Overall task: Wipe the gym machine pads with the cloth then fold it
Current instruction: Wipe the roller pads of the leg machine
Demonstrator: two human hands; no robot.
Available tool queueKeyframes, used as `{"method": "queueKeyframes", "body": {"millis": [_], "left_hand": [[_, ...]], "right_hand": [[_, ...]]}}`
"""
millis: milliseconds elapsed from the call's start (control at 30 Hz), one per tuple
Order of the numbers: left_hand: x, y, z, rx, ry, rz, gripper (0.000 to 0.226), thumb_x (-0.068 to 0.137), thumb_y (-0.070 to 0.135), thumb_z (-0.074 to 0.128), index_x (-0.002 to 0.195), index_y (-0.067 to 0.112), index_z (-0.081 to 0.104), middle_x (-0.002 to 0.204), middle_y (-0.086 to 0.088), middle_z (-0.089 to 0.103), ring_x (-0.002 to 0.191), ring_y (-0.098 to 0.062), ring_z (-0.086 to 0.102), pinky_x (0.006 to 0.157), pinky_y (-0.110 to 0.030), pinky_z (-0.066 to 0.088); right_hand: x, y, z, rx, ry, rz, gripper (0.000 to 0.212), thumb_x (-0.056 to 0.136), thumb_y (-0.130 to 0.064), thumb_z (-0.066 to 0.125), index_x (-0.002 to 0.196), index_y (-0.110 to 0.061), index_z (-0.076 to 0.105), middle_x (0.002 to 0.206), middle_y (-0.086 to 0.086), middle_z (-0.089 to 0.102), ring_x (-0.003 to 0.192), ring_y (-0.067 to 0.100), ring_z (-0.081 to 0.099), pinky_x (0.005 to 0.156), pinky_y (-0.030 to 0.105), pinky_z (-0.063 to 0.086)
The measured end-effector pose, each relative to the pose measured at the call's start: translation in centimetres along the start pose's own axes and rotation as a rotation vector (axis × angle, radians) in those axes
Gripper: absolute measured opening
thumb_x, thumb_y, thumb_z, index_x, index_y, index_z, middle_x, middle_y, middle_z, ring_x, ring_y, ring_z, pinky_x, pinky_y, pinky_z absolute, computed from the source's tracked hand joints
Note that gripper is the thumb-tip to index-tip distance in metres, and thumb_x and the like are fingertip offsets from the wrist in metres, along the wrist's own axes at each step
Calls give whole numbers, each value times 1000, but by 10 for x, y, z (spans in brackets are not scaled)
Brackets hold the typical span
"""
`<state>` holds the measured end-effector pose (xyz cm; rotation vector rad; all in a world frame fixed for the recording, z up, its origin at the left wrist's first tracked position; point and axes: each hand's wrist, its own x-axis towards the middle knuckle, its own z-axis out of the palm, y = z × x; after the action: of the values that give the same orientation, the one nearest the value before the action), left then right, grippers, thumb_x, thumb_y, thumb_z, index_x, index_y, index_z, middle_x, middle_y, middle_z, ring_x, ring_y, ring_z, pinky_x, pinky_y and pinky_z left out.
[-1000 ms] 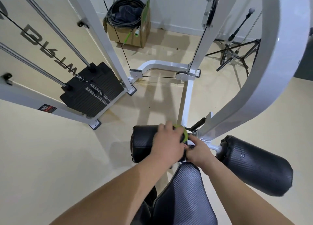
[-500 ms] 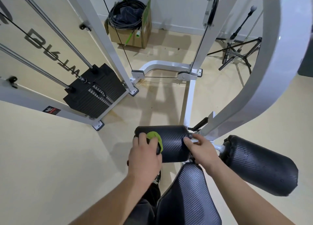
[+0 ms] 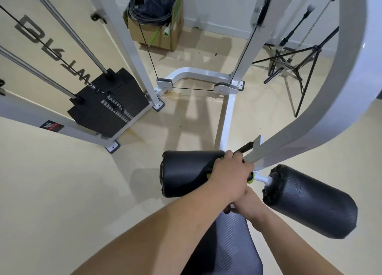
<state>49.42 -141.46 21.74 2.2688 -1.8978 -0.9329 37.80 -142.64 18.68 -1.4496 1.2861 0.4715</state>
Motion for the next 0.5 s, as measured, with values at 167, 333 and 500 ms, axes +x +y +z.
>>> {"method": "queueKeyframes", "body": {"millis": [167, 333, 500], "left_hand": [[-30, -69, -5, 26, 207, -96, 40, 90, 28, 66, 129, 27, 58, 126, -6, 44, 118, -31, 42, 86, -43, 50], [-33, -104, -19, -210, 290, -581, 34, 91, 26, 59, 124, 26, 61, 120, -10, 50, 113, -34, 48, 80, -37, 48], [-13, -16, -3, -75, 193, -274, 38, 84, 35, 61, 121, 25, 57, 121, -10, 46, 115, -34, 43, 82, -41, 49]], "right_hand": [[14, 4, -8, 228, 7, -43, 50, 101, -15, 59, 137, -49, 57, 79, -9, 64, 60, 2, 48, 60, 15, 39], [13, 2, -9, 197, 9, -44, 58, 100, -21, 58, 145, -55, 46, 78, -9, 63, 66, 7, 52, 63, 18, 42], [11, 4, -8, 169, 74, -129, 43, 89, 4, 61, 112, -31, 70, 83, -6, 72, 79, 17, 60, 63, 11, 46]]}}
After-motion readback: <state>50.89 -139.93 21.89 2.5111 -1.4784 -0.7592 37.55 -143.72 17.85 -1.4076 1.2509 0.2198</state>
